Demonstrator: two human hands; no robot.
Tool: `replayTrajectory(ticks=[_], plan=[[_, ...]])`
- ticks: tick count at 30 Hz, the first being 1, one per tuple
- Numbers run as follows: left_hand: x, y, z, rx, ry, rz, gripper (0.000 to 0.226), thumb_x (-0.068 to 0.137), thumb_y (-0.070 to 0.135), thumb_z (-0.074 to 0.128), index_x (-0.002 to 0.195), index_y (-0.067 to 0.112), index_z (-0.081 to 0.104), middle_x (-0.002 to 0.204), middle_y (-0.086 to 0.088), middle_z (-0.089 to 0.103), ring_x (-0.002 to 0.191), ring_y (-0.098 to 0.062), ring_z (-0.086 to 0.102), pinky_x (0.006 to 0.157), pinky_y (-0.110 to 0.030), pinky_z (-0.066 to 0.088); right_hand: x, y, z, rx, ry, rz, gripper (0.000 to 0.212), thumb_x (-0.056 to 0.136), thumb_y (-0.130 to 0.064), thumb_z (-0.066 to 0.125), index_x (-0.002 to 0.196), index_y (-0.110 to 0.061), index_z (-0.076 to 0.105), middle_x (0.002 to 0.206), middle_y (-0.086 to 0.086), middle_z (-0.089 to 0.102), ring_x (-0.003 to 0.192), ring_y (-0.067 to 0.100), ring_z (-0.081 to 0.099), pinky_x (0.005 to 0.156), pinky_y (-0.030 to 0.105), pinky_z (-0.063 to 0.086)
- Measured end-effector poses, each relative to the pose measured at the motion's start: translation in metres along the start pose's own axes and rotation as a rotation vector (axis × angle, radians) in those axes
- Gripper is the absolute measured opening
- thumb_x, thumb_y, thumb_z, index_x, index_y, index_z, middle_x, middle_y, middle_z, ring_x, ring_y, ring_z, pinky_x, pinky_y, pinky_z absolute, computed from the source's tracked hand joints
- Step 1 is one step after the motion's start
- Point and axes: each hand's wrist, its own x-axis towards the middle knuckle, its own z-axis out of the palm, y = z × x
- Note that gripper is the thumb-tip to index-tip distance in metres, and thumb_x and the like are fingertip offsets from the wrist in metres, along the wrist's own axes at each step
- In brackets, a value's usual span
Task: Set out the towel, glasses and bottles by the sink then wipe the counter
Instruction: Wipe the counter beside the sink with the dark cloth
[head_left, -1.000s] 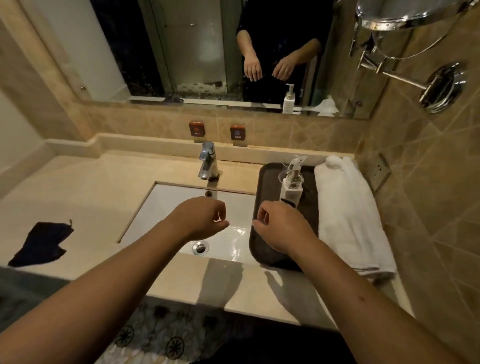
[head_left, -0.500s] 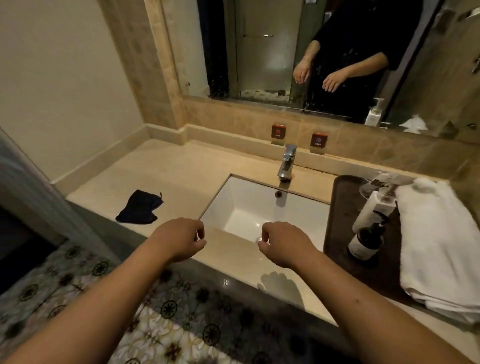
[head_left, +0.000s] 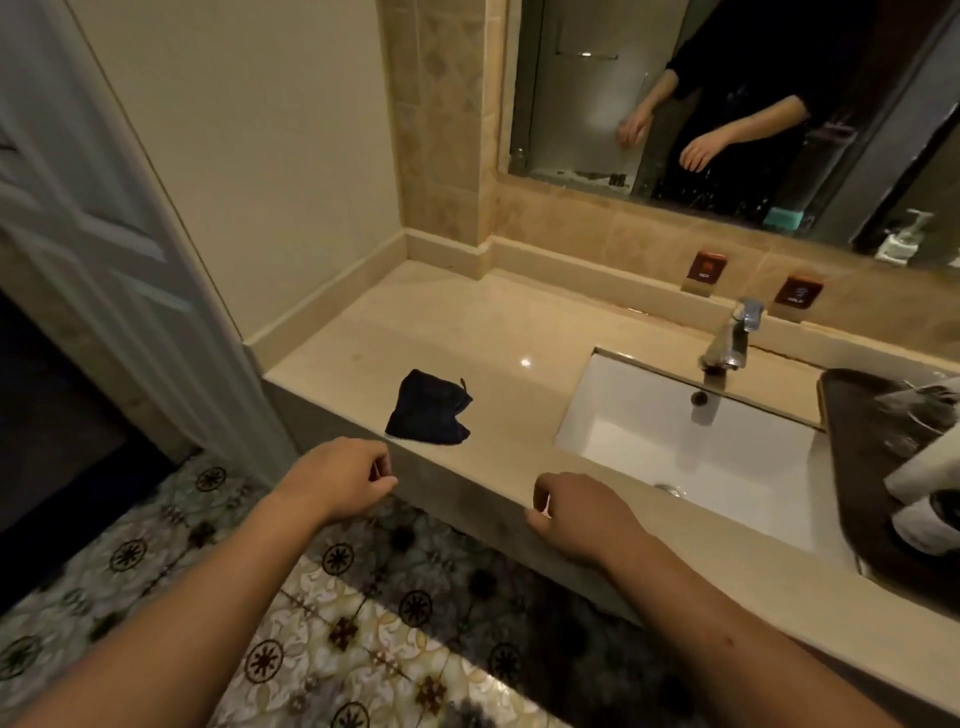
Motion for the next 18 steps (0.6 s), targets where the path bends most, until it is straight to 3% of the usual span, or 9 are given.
replayTrajectory(ticks=[6, 11, 15, 16, 18], plan=[[0.044, -0.040, -0.004, -0.012, -0.012, 0.013, 0.013, 0.088, 0.046, 0.064, 0.083, 0.035, 0.062, 0.083, 0.015, 0.065, 0.077, -0.006, 0.061, 0.067, -0.029, 0.049, 0.042, -0.023, 0.004, 0.016, 0.024, 0.050, 0.023, 0.096, -0.040, 0.054, 0.105, -0.021, 0.063, 0.109, 0.004, 0.066, 0.095, 0.023, 0.061, 0.082, 0.035, 0.051], [0.085, -0.063, -0.005, -0.045, 0.009, 0.067, 0.009, 0.089, 0.043, 0.063, 0.089, 0.035, 0.061, 0.089, 0.014, 0.064, 0.081, -0.009, 0.060, 0.067, -0.029, 0.046, 0.113, -0.045, 0.017, 0.137, 0.051, 0.008, 0.038, 0.095, -0.039, 0.056, 0.129, -0.023, 0.060, 0.125, 0.004, 0.061, 0.110, 0.024, 0.059, 0.091, 0.036, 0.048], [0.122, -0.092, -0.010, 0.031, -0.032, 0.058, 0.018, 0.088, 0.046, 0.061, 0.102, 0.035, 0.058, 0.102, 0.010, 0.063, 0.091, -0.011, 0.057, 0.074, -0.031, 0.049, 0.185, -0.073, 0.035, 0.258, 0.074, -0.054, 0.029, 0.094, -0.036, 0.056, 0.116, -0.018, 0.062, 0.119, 0.007, 0.061, 0.111, 0.028, 0.060, 0.089, 0.042, 0.052], [0.131, -0.100, -0.011, 0.054, -0.051, 0.046, 0.025, 0.089, 0.047, 0.061, 0.109, 0.033, 0.058, 0.106, 0.008, 0.063, 0.095, -0.012, 0.056, 0.078, -0.033, 0.051, 0.202, -0.081, 0.041, 0.286, 0.066, -0.065, 0.034, 0.096, -0.036, 0.055, 0.123, -0.016, 0.060, 0.129, 0.009, 0.058, 0.122, 0.030, 0.055, 0.097, 0.044, 0.050], [0.148, -0.113, -0.013, 0.098, -0.097, 0.019, 0.036, 0.090, 0.047, 0.062, 0.120, 0.030, 0.055, 0.115, 0.005, 0.061, 0.105, -0.016, 0.055, 0.086, -0.038, 0.052, 0.230, -0.093, 0.054, 0.285, 0.014, -0.088, 0.057, 0.100, -0.039, 0.048, 0.150, -0.011, 0.041, 0.159, 0.012, 0.034, 0.147, 0.032, 0.028, 0.118, 0.044, 0.030]])
